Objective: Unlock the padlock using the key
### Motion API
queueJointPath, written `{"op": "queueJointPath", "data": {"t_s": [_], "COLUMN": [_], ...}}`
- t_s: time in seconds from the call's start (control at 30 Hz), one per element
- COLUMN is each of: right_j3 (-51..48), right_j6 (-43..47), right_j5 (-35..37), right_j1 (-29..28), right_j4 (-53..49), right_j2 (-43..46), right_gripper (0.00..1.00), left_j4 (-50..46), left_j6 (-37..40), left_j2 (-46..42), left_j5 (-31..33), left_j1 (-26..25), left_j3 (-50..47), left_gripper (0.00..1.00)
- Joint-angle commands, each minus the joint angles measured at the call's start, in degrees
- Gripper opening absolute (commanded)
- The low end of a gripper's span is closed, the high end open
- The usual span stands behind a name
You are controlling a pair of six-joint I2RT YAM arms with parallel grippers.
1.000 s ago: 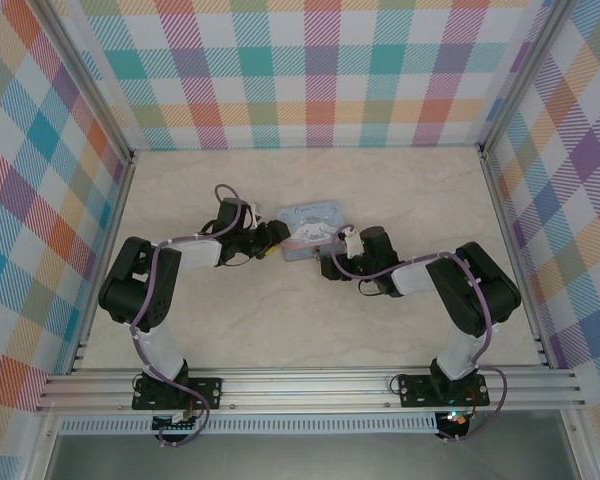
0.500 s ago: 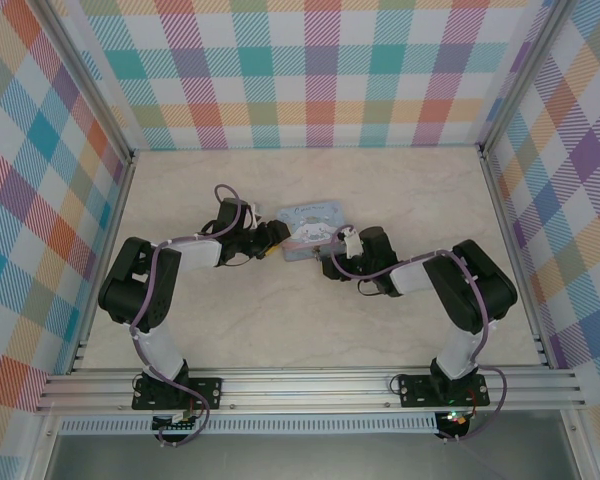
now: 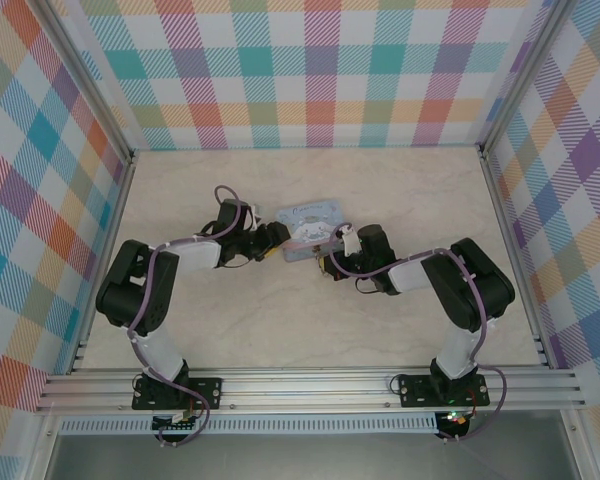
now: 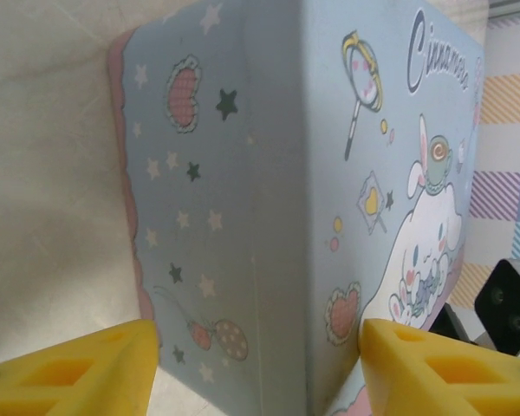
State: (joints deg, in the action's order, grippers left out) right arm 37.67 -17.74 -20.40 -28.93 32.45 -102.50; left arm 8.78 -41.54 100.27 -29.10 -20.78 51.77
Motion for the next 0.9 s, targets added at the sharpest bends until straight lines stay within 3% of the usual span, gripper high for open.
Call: {"op": "queueJointPath", "data": {"t_s": [0.0,0.23,0.43,0.6,0.87], "right_j3": [-0.5,-2.7,-3.9,-4.5,-4.6], "right_j6": [-1.2,-5.0,-6.2,-7.2,-8.5], "right_j5": [1.8,4.1,4.9,5.4,5.8], "right_j1": [0.3,0.4,0.3,0.2,0.3], "right_j4": [-0.2,-0.7,-0.3,0.2,0.5], "right_j2": [1.1,3.2,3.7,3.7,3.5], "right_gripper": [0.02,0.00,0.00,0.00,0.00], "left_j4": [-10.1,-20.2,-23.2,-27.8,-30.6], "left_j6": [3.8,11.6,17.2,21.1,23.6], "left_j2": [-3.9,-6.9,-0.5,7.9,18.0], "left_j5": [3.6,9.0,5.5,0.5,-5.1], "left_j1": [-0.4,2.0,4.5,4.5,4.3], "left_j3": [-0.1,7.6,17.0,26.6,34.4], "left_gripper": [0.65,0.80,0.98,1.00,0.91]}}
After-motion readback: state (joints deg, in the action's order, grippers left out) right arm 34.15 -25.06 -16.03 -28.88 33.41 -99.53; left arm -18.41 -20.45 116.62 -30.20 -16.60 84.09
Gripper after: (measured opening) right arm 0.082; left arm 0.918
